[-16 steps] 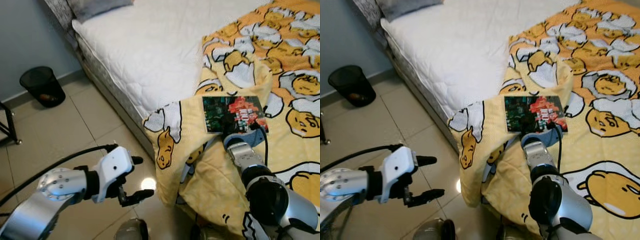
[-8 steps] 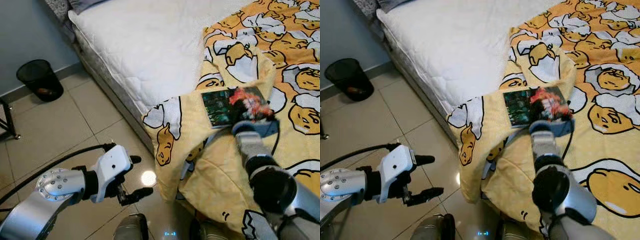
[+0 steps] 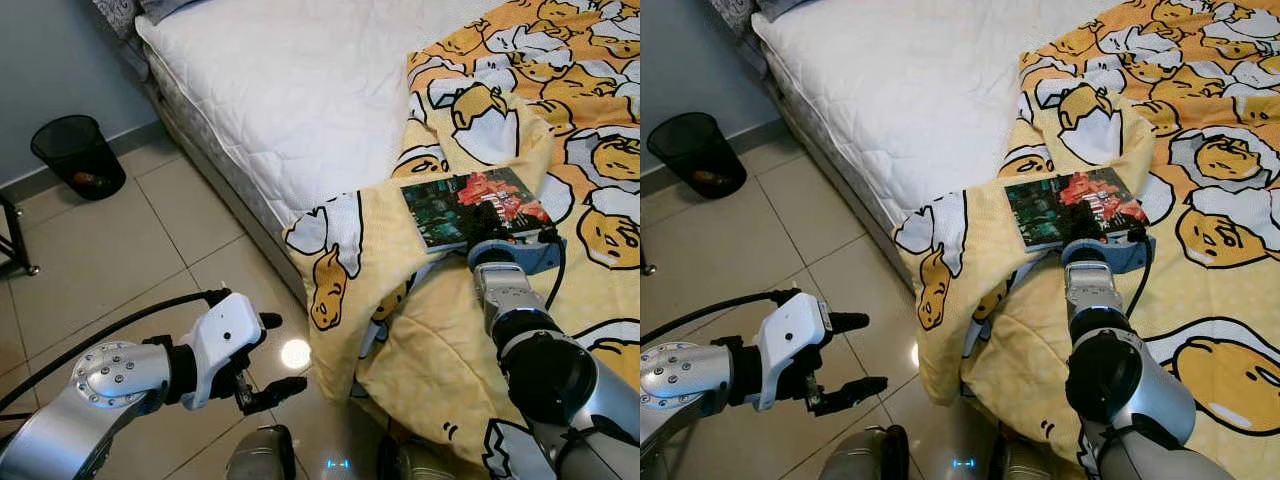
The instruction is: Clean up the room
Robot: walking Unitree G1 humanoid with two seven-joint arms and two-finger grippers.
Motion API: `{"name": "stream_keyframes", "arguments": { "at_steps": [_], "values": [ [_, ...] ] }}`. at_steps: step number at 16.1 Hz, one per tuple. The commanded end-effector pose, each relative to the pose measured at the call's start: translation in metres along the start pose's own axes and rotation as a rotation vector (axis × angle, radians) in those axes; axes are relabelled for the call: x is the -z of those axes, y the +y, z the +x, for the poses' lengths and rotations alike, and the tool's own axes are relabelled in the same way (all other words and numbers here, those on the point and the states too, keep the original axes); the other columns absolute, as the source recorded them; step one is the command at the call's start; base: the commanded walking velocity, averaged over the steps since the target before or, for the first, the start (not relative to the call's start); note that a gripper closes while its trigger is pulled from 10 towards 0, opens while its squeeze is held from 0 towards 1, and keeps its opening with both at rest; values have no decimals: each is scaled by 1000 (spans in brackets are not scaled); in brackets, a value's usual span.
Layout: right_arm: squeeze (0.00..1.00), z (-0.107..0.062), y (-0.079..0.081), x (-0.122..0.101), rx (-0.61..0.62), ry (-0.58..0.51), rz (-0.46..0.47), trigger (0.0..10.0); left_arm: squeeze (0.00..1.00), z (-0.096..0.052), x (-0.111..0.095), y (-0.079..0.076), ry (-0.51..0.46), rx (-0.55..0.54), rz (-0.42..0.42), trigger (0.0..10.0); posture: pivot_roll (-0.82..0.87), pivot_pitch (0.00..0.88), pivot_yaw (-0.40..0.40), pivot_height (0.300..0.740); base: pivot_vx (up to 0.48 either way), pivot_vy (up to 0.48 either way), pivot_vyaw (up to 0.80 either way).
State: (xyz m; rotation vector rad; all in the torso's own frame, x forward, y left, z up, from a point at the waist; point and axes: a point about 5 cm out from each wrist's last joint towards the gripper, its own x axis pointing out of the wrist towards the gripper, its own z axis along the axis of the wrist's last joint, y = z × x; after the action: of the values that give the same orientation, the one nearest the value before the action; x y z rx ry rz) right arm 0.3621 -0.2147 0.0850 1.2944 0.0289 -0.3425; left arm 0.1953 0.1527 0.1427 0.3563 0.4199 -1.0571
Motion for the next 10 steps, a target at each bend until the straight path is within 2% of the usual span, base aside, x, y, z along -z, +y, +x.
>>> {"name": "stream_keyframes", "arguments": {
  "at_steps": [1,10],
  "values": [
    [0,0,3,6,-10,18,-11,0,573,-1,0,-3,7,3,3,10000,242,196,43,740,0,0,0],
    [0,1,9,14,-29,49,-34,0,573,3,-1,2,4,-11,5,10000,236,183,34,740,0,0,0]
  ]
}}
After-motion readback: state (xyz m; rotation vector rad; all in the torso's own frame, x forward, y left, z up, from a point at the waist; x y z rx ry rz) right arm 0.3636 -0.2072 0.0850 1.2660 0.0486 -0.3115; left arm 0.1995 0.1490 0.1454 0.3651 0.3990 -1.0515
